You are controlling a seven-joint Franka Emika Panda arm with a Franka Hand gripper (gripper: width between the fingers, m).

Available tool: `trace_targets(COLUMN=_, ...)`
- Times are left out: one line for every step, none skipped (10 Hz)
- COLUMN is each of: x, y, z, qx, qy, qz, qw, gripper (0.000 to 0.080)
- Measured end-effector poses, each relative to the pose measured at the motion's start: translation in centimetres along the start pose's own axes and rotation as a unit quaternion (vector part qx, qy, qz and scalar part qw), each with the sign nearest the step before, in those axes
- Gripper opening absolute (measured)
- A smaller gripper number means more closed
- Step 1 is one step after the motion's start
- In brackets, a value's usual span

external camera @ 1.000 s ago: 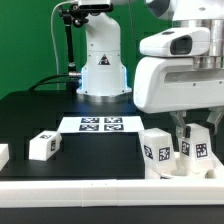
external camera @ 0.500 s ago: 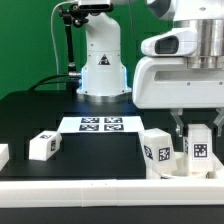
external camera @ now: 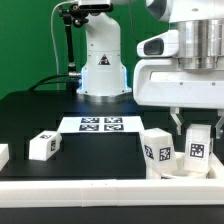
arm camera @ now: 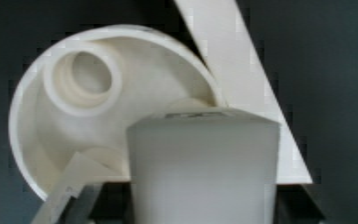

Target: Assemble stool

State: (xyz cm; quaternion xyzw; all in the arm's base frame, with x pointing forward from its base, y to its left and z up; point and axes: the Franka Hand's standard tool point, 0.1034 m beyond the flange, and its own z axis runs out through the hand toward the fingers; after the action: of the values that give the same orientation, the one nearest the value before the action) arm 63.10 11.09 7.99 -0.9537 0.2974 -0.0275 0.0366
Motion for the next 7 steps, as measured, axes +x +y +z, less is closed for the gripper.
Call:
trace_targets(x=-0.06, y=-0.05, z=0.00, qx=0.005, qy=-0.004, qz=0.056, qw=0.998, gripper=0.0338)
trace_targets(x=-0.10, y=-0.11, z=0.00, qx=0.008, qy=-0.007, qz=0.100, qw=0.995, gripper=0.0338)
trace_targets(x=-0.14, y=-0.16, z=-0.01, qx=0.010, qy=-0.009, qz=0.141, qw=0.990, gripper=0.0338)
trace_targets(x=-0.18, y=-0.21, z=0.00, qx=0.012, qy=-0.012, qz=0.176, qw=0.984, gripper=0.0338)
trace_targets(x=-0.23, y=-0.28, z=0.00, qx=0.015, qy=-0.016, qz=0.226, qw=0.974, gripper=0.0338)
trace_targets(x=-0.28, y=-0.33, z=0.01, qx=0.015, qy=-0.018, qz=0.265, qw=0.964, gripper=0.0338)
trace_targets(x=-0.31, y=-0.36, z=0.01, qx=0.015, qy=-0.019, qz=0.291, qw=0.956, gripper=0.0338)
